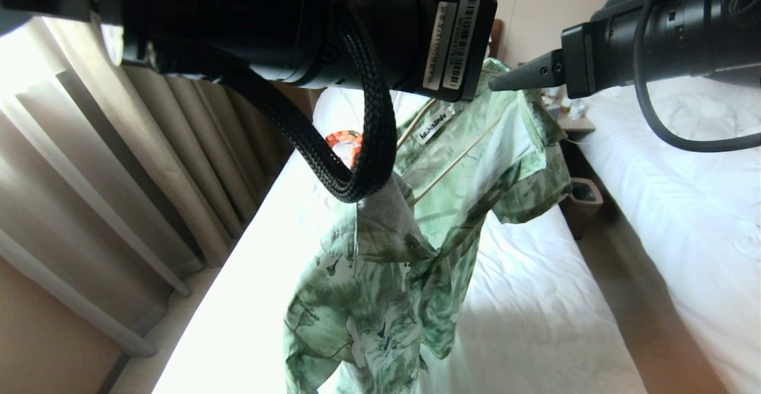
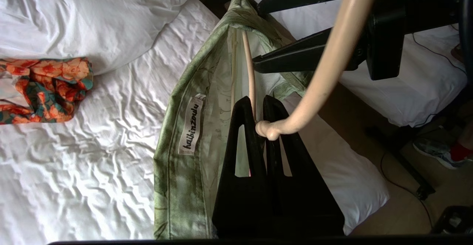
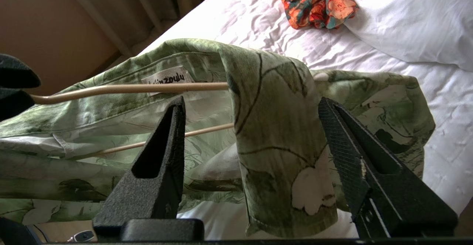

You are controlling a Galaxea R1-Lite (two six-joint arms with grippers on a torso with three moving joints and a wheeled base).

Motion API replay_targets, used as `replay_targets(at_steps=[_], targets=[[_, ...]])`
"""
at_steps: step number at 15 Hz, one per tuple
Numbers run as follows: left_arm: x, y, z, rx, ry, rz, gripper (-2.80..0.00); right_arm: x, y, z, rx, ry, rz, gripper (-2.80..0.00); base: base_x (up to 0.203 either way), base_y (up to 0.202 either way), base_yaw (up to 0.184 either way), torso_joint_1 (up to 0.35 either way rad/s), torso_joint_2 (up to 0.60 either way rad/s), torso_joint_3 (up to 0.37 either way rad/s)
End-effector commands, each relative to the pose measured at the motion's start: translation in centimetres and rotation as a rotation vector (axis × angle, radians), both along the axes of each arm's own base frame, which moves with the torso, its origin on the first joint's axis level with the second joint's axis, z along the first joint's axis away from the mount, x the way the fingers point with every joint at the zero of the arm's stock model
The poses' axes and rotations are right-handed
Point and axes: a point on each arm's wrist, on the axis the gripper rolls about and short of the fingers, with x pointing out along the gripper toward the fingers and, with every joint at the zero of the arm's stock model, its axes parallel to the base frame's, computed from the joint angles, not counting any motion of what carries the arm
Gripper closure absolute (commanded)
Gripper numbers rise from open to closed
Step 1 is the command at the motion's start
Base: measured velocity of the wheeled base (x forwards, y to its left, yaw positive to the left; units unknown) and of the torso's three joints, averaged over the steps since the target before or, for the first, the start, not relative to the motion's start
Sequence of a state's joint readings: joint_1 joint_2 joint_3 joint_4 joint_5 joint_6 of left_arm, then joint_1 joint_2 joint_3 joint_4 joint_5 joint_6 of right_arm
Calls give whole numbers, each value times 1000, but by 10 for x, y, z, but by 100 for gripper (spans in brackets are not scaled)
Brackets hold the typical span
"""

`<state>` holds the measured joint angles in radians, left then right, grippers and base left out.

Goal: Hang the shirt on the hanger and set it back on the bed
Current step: Take the clothes hanger out of the clothes

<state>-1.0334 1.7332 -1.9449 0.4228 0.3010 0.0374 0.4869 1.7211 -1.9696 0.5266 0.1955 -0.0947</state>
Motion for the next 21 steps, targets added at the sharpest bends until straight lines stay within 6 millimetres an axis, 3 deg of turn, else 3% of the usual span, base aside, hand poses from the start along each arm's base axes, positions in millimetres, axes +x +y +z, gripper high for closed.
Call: replay_targets(at_steps=[1,2,3,6,11,17,21], targets=[[-3,6,4,-9,-5,2,0,-7,-15,9,28,-8,-40,-280,0,0,0,0,0,0],[-5,9,7,-16,-9,1,0,-12,-23,12,50,0,-58,-280,0,0,0,0,0,0],[-6,12,9,-22,-11,0,0,-16,-32,12,59,21,-70,0,0,0,0,0,0,0],[-1,17,5,10,22,-27,0,-24,-52,9,74,66,-109,0,0,0,0,0,0,0],[35,32,-6,130,-9,-78,0,-46,-87,-12,92,147,-93,0,0,0,0,0,0,0],[30,39,2,293,-208,-176,0,-79,-101,-46,6,189,-60,0,0,0,0,0,0,0],[30,40,8,314,-277,-179,0,-100,-105,-80,-32,279,-61,0,0,0,0,0,0,0]])
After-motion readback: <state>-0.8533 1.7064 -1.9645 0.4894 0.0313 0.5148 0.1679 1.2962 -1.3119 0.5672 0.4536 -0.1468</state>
